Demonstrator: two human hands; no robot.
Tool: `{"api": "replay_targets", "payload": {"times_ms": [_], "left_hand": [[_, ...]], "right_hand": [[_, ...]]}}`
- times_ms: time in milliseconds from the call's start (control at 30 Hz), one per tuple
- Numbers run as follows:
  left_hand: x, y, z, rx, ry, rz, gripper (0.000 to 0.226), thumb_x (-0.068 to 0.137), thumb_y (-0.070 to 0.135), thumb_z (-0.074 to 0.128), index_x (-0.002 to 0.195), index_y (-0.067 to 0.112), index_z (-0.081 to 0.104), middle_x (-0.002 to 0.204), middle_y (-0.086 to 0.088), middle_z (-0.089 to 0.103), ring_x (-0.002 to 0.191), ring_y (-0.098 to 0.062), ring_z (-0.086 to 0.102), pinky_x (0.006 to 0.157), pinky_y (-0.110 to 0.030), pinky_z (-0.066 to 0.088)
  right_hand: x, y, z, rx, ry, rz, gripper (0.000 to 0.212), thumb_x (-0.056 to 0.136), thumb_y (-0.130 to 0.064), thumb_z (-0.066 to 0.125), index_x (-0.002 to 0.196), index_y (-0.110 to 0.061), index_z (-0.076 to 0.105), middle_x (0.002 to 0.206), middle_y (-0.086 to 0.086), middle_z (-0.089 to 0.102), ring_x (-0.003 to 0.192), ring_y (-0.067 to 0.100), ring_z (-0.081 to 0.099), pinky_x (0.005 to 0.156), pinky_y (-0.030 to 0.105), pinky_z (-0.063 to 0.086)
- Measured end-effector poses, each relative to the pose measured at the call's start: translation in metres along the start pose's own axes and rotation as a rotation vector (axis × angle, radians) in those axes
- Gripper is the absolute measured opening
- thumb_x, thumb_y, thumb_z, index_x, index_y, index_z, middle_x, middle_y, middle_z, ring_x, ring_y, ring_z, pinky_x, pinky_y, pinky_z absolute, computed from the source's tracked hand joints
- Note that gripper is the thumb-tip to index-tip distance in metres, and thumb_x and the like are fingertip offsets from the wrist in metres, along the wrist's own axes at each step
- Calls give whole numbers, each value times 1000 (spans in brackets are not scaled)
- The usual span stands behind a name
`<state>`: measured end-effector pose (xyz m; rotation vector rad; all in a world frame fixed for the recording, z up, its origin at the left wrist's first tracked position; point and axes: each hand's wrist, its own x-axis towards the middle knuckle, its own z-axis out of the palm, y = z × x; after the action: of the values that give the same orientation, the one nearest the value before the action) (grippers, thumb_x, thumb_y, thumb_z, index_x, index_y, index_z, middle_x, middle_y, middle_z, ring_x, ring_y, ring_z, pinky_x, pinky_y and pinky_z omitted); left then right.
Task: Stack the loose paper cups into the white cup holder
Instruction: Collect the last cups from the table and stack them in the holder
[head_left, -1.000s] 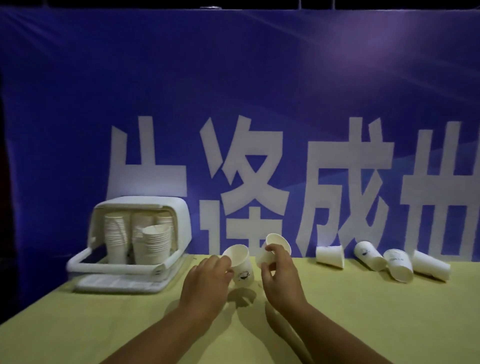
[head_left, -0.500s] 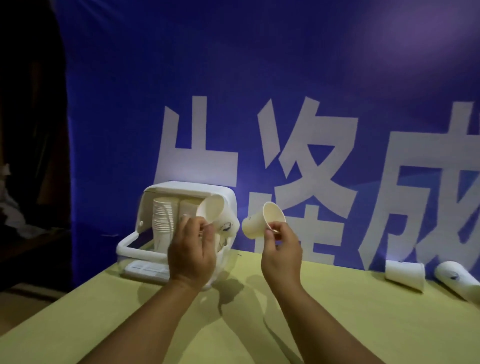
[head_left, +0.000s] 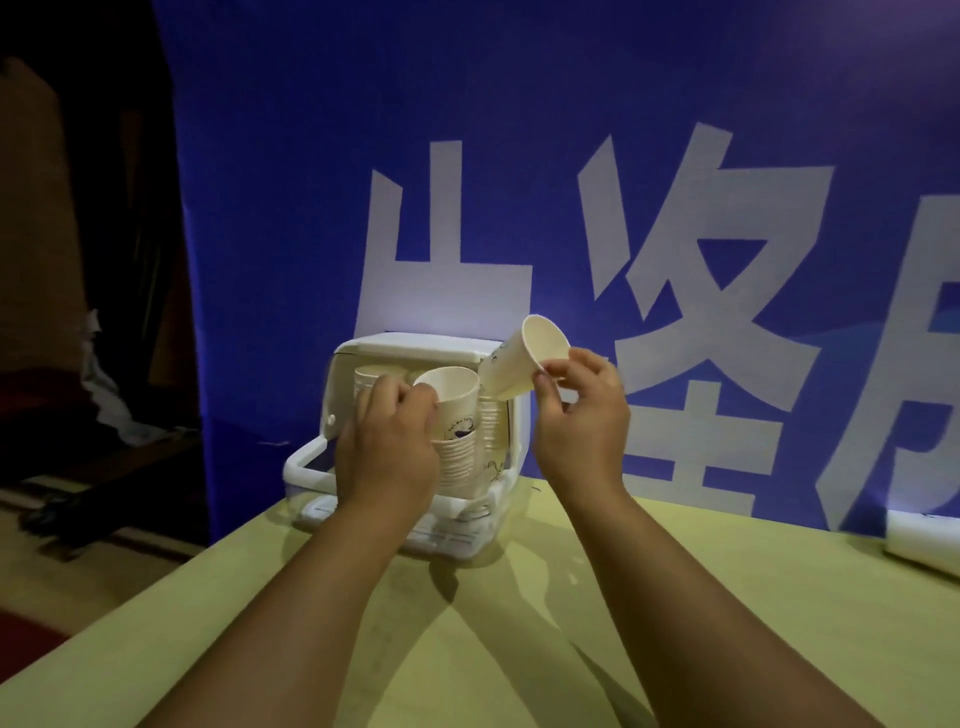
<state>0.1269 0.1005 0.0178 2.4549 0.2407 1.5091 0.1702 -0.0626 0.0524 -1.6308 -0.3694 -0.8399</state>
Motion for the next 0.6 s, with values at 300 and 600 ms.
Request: {"api": "replay_targets", "payload": {"times_ms": [300, 600], "left_hand": [[-14, 9, 13, -255, -413, -46, 47, 102, 43, 50, 143, 24, 38, 156, 4, 35, 139, -19, 38, 108, -41, 41], [-15, 6, 15, -418, -284, -126, 108, 88, 28, 77, 149, 52, -9, 154, 1, 44, 128, -23, 56, 98, -48, 53]], "right_hand": [[-3, -4, 2, -88, -125, -95, 13, 95, -19, 66, 106, -21, 72, 120, -12, 52, 107, 2, 45, 82, 4, 36], [2, -7, 4, -513, -413, -255, 20, 93, -6, 65, 110, -15, 71, 116, 1, 59, 98, 13, 52, 73, 13, 35]]}}
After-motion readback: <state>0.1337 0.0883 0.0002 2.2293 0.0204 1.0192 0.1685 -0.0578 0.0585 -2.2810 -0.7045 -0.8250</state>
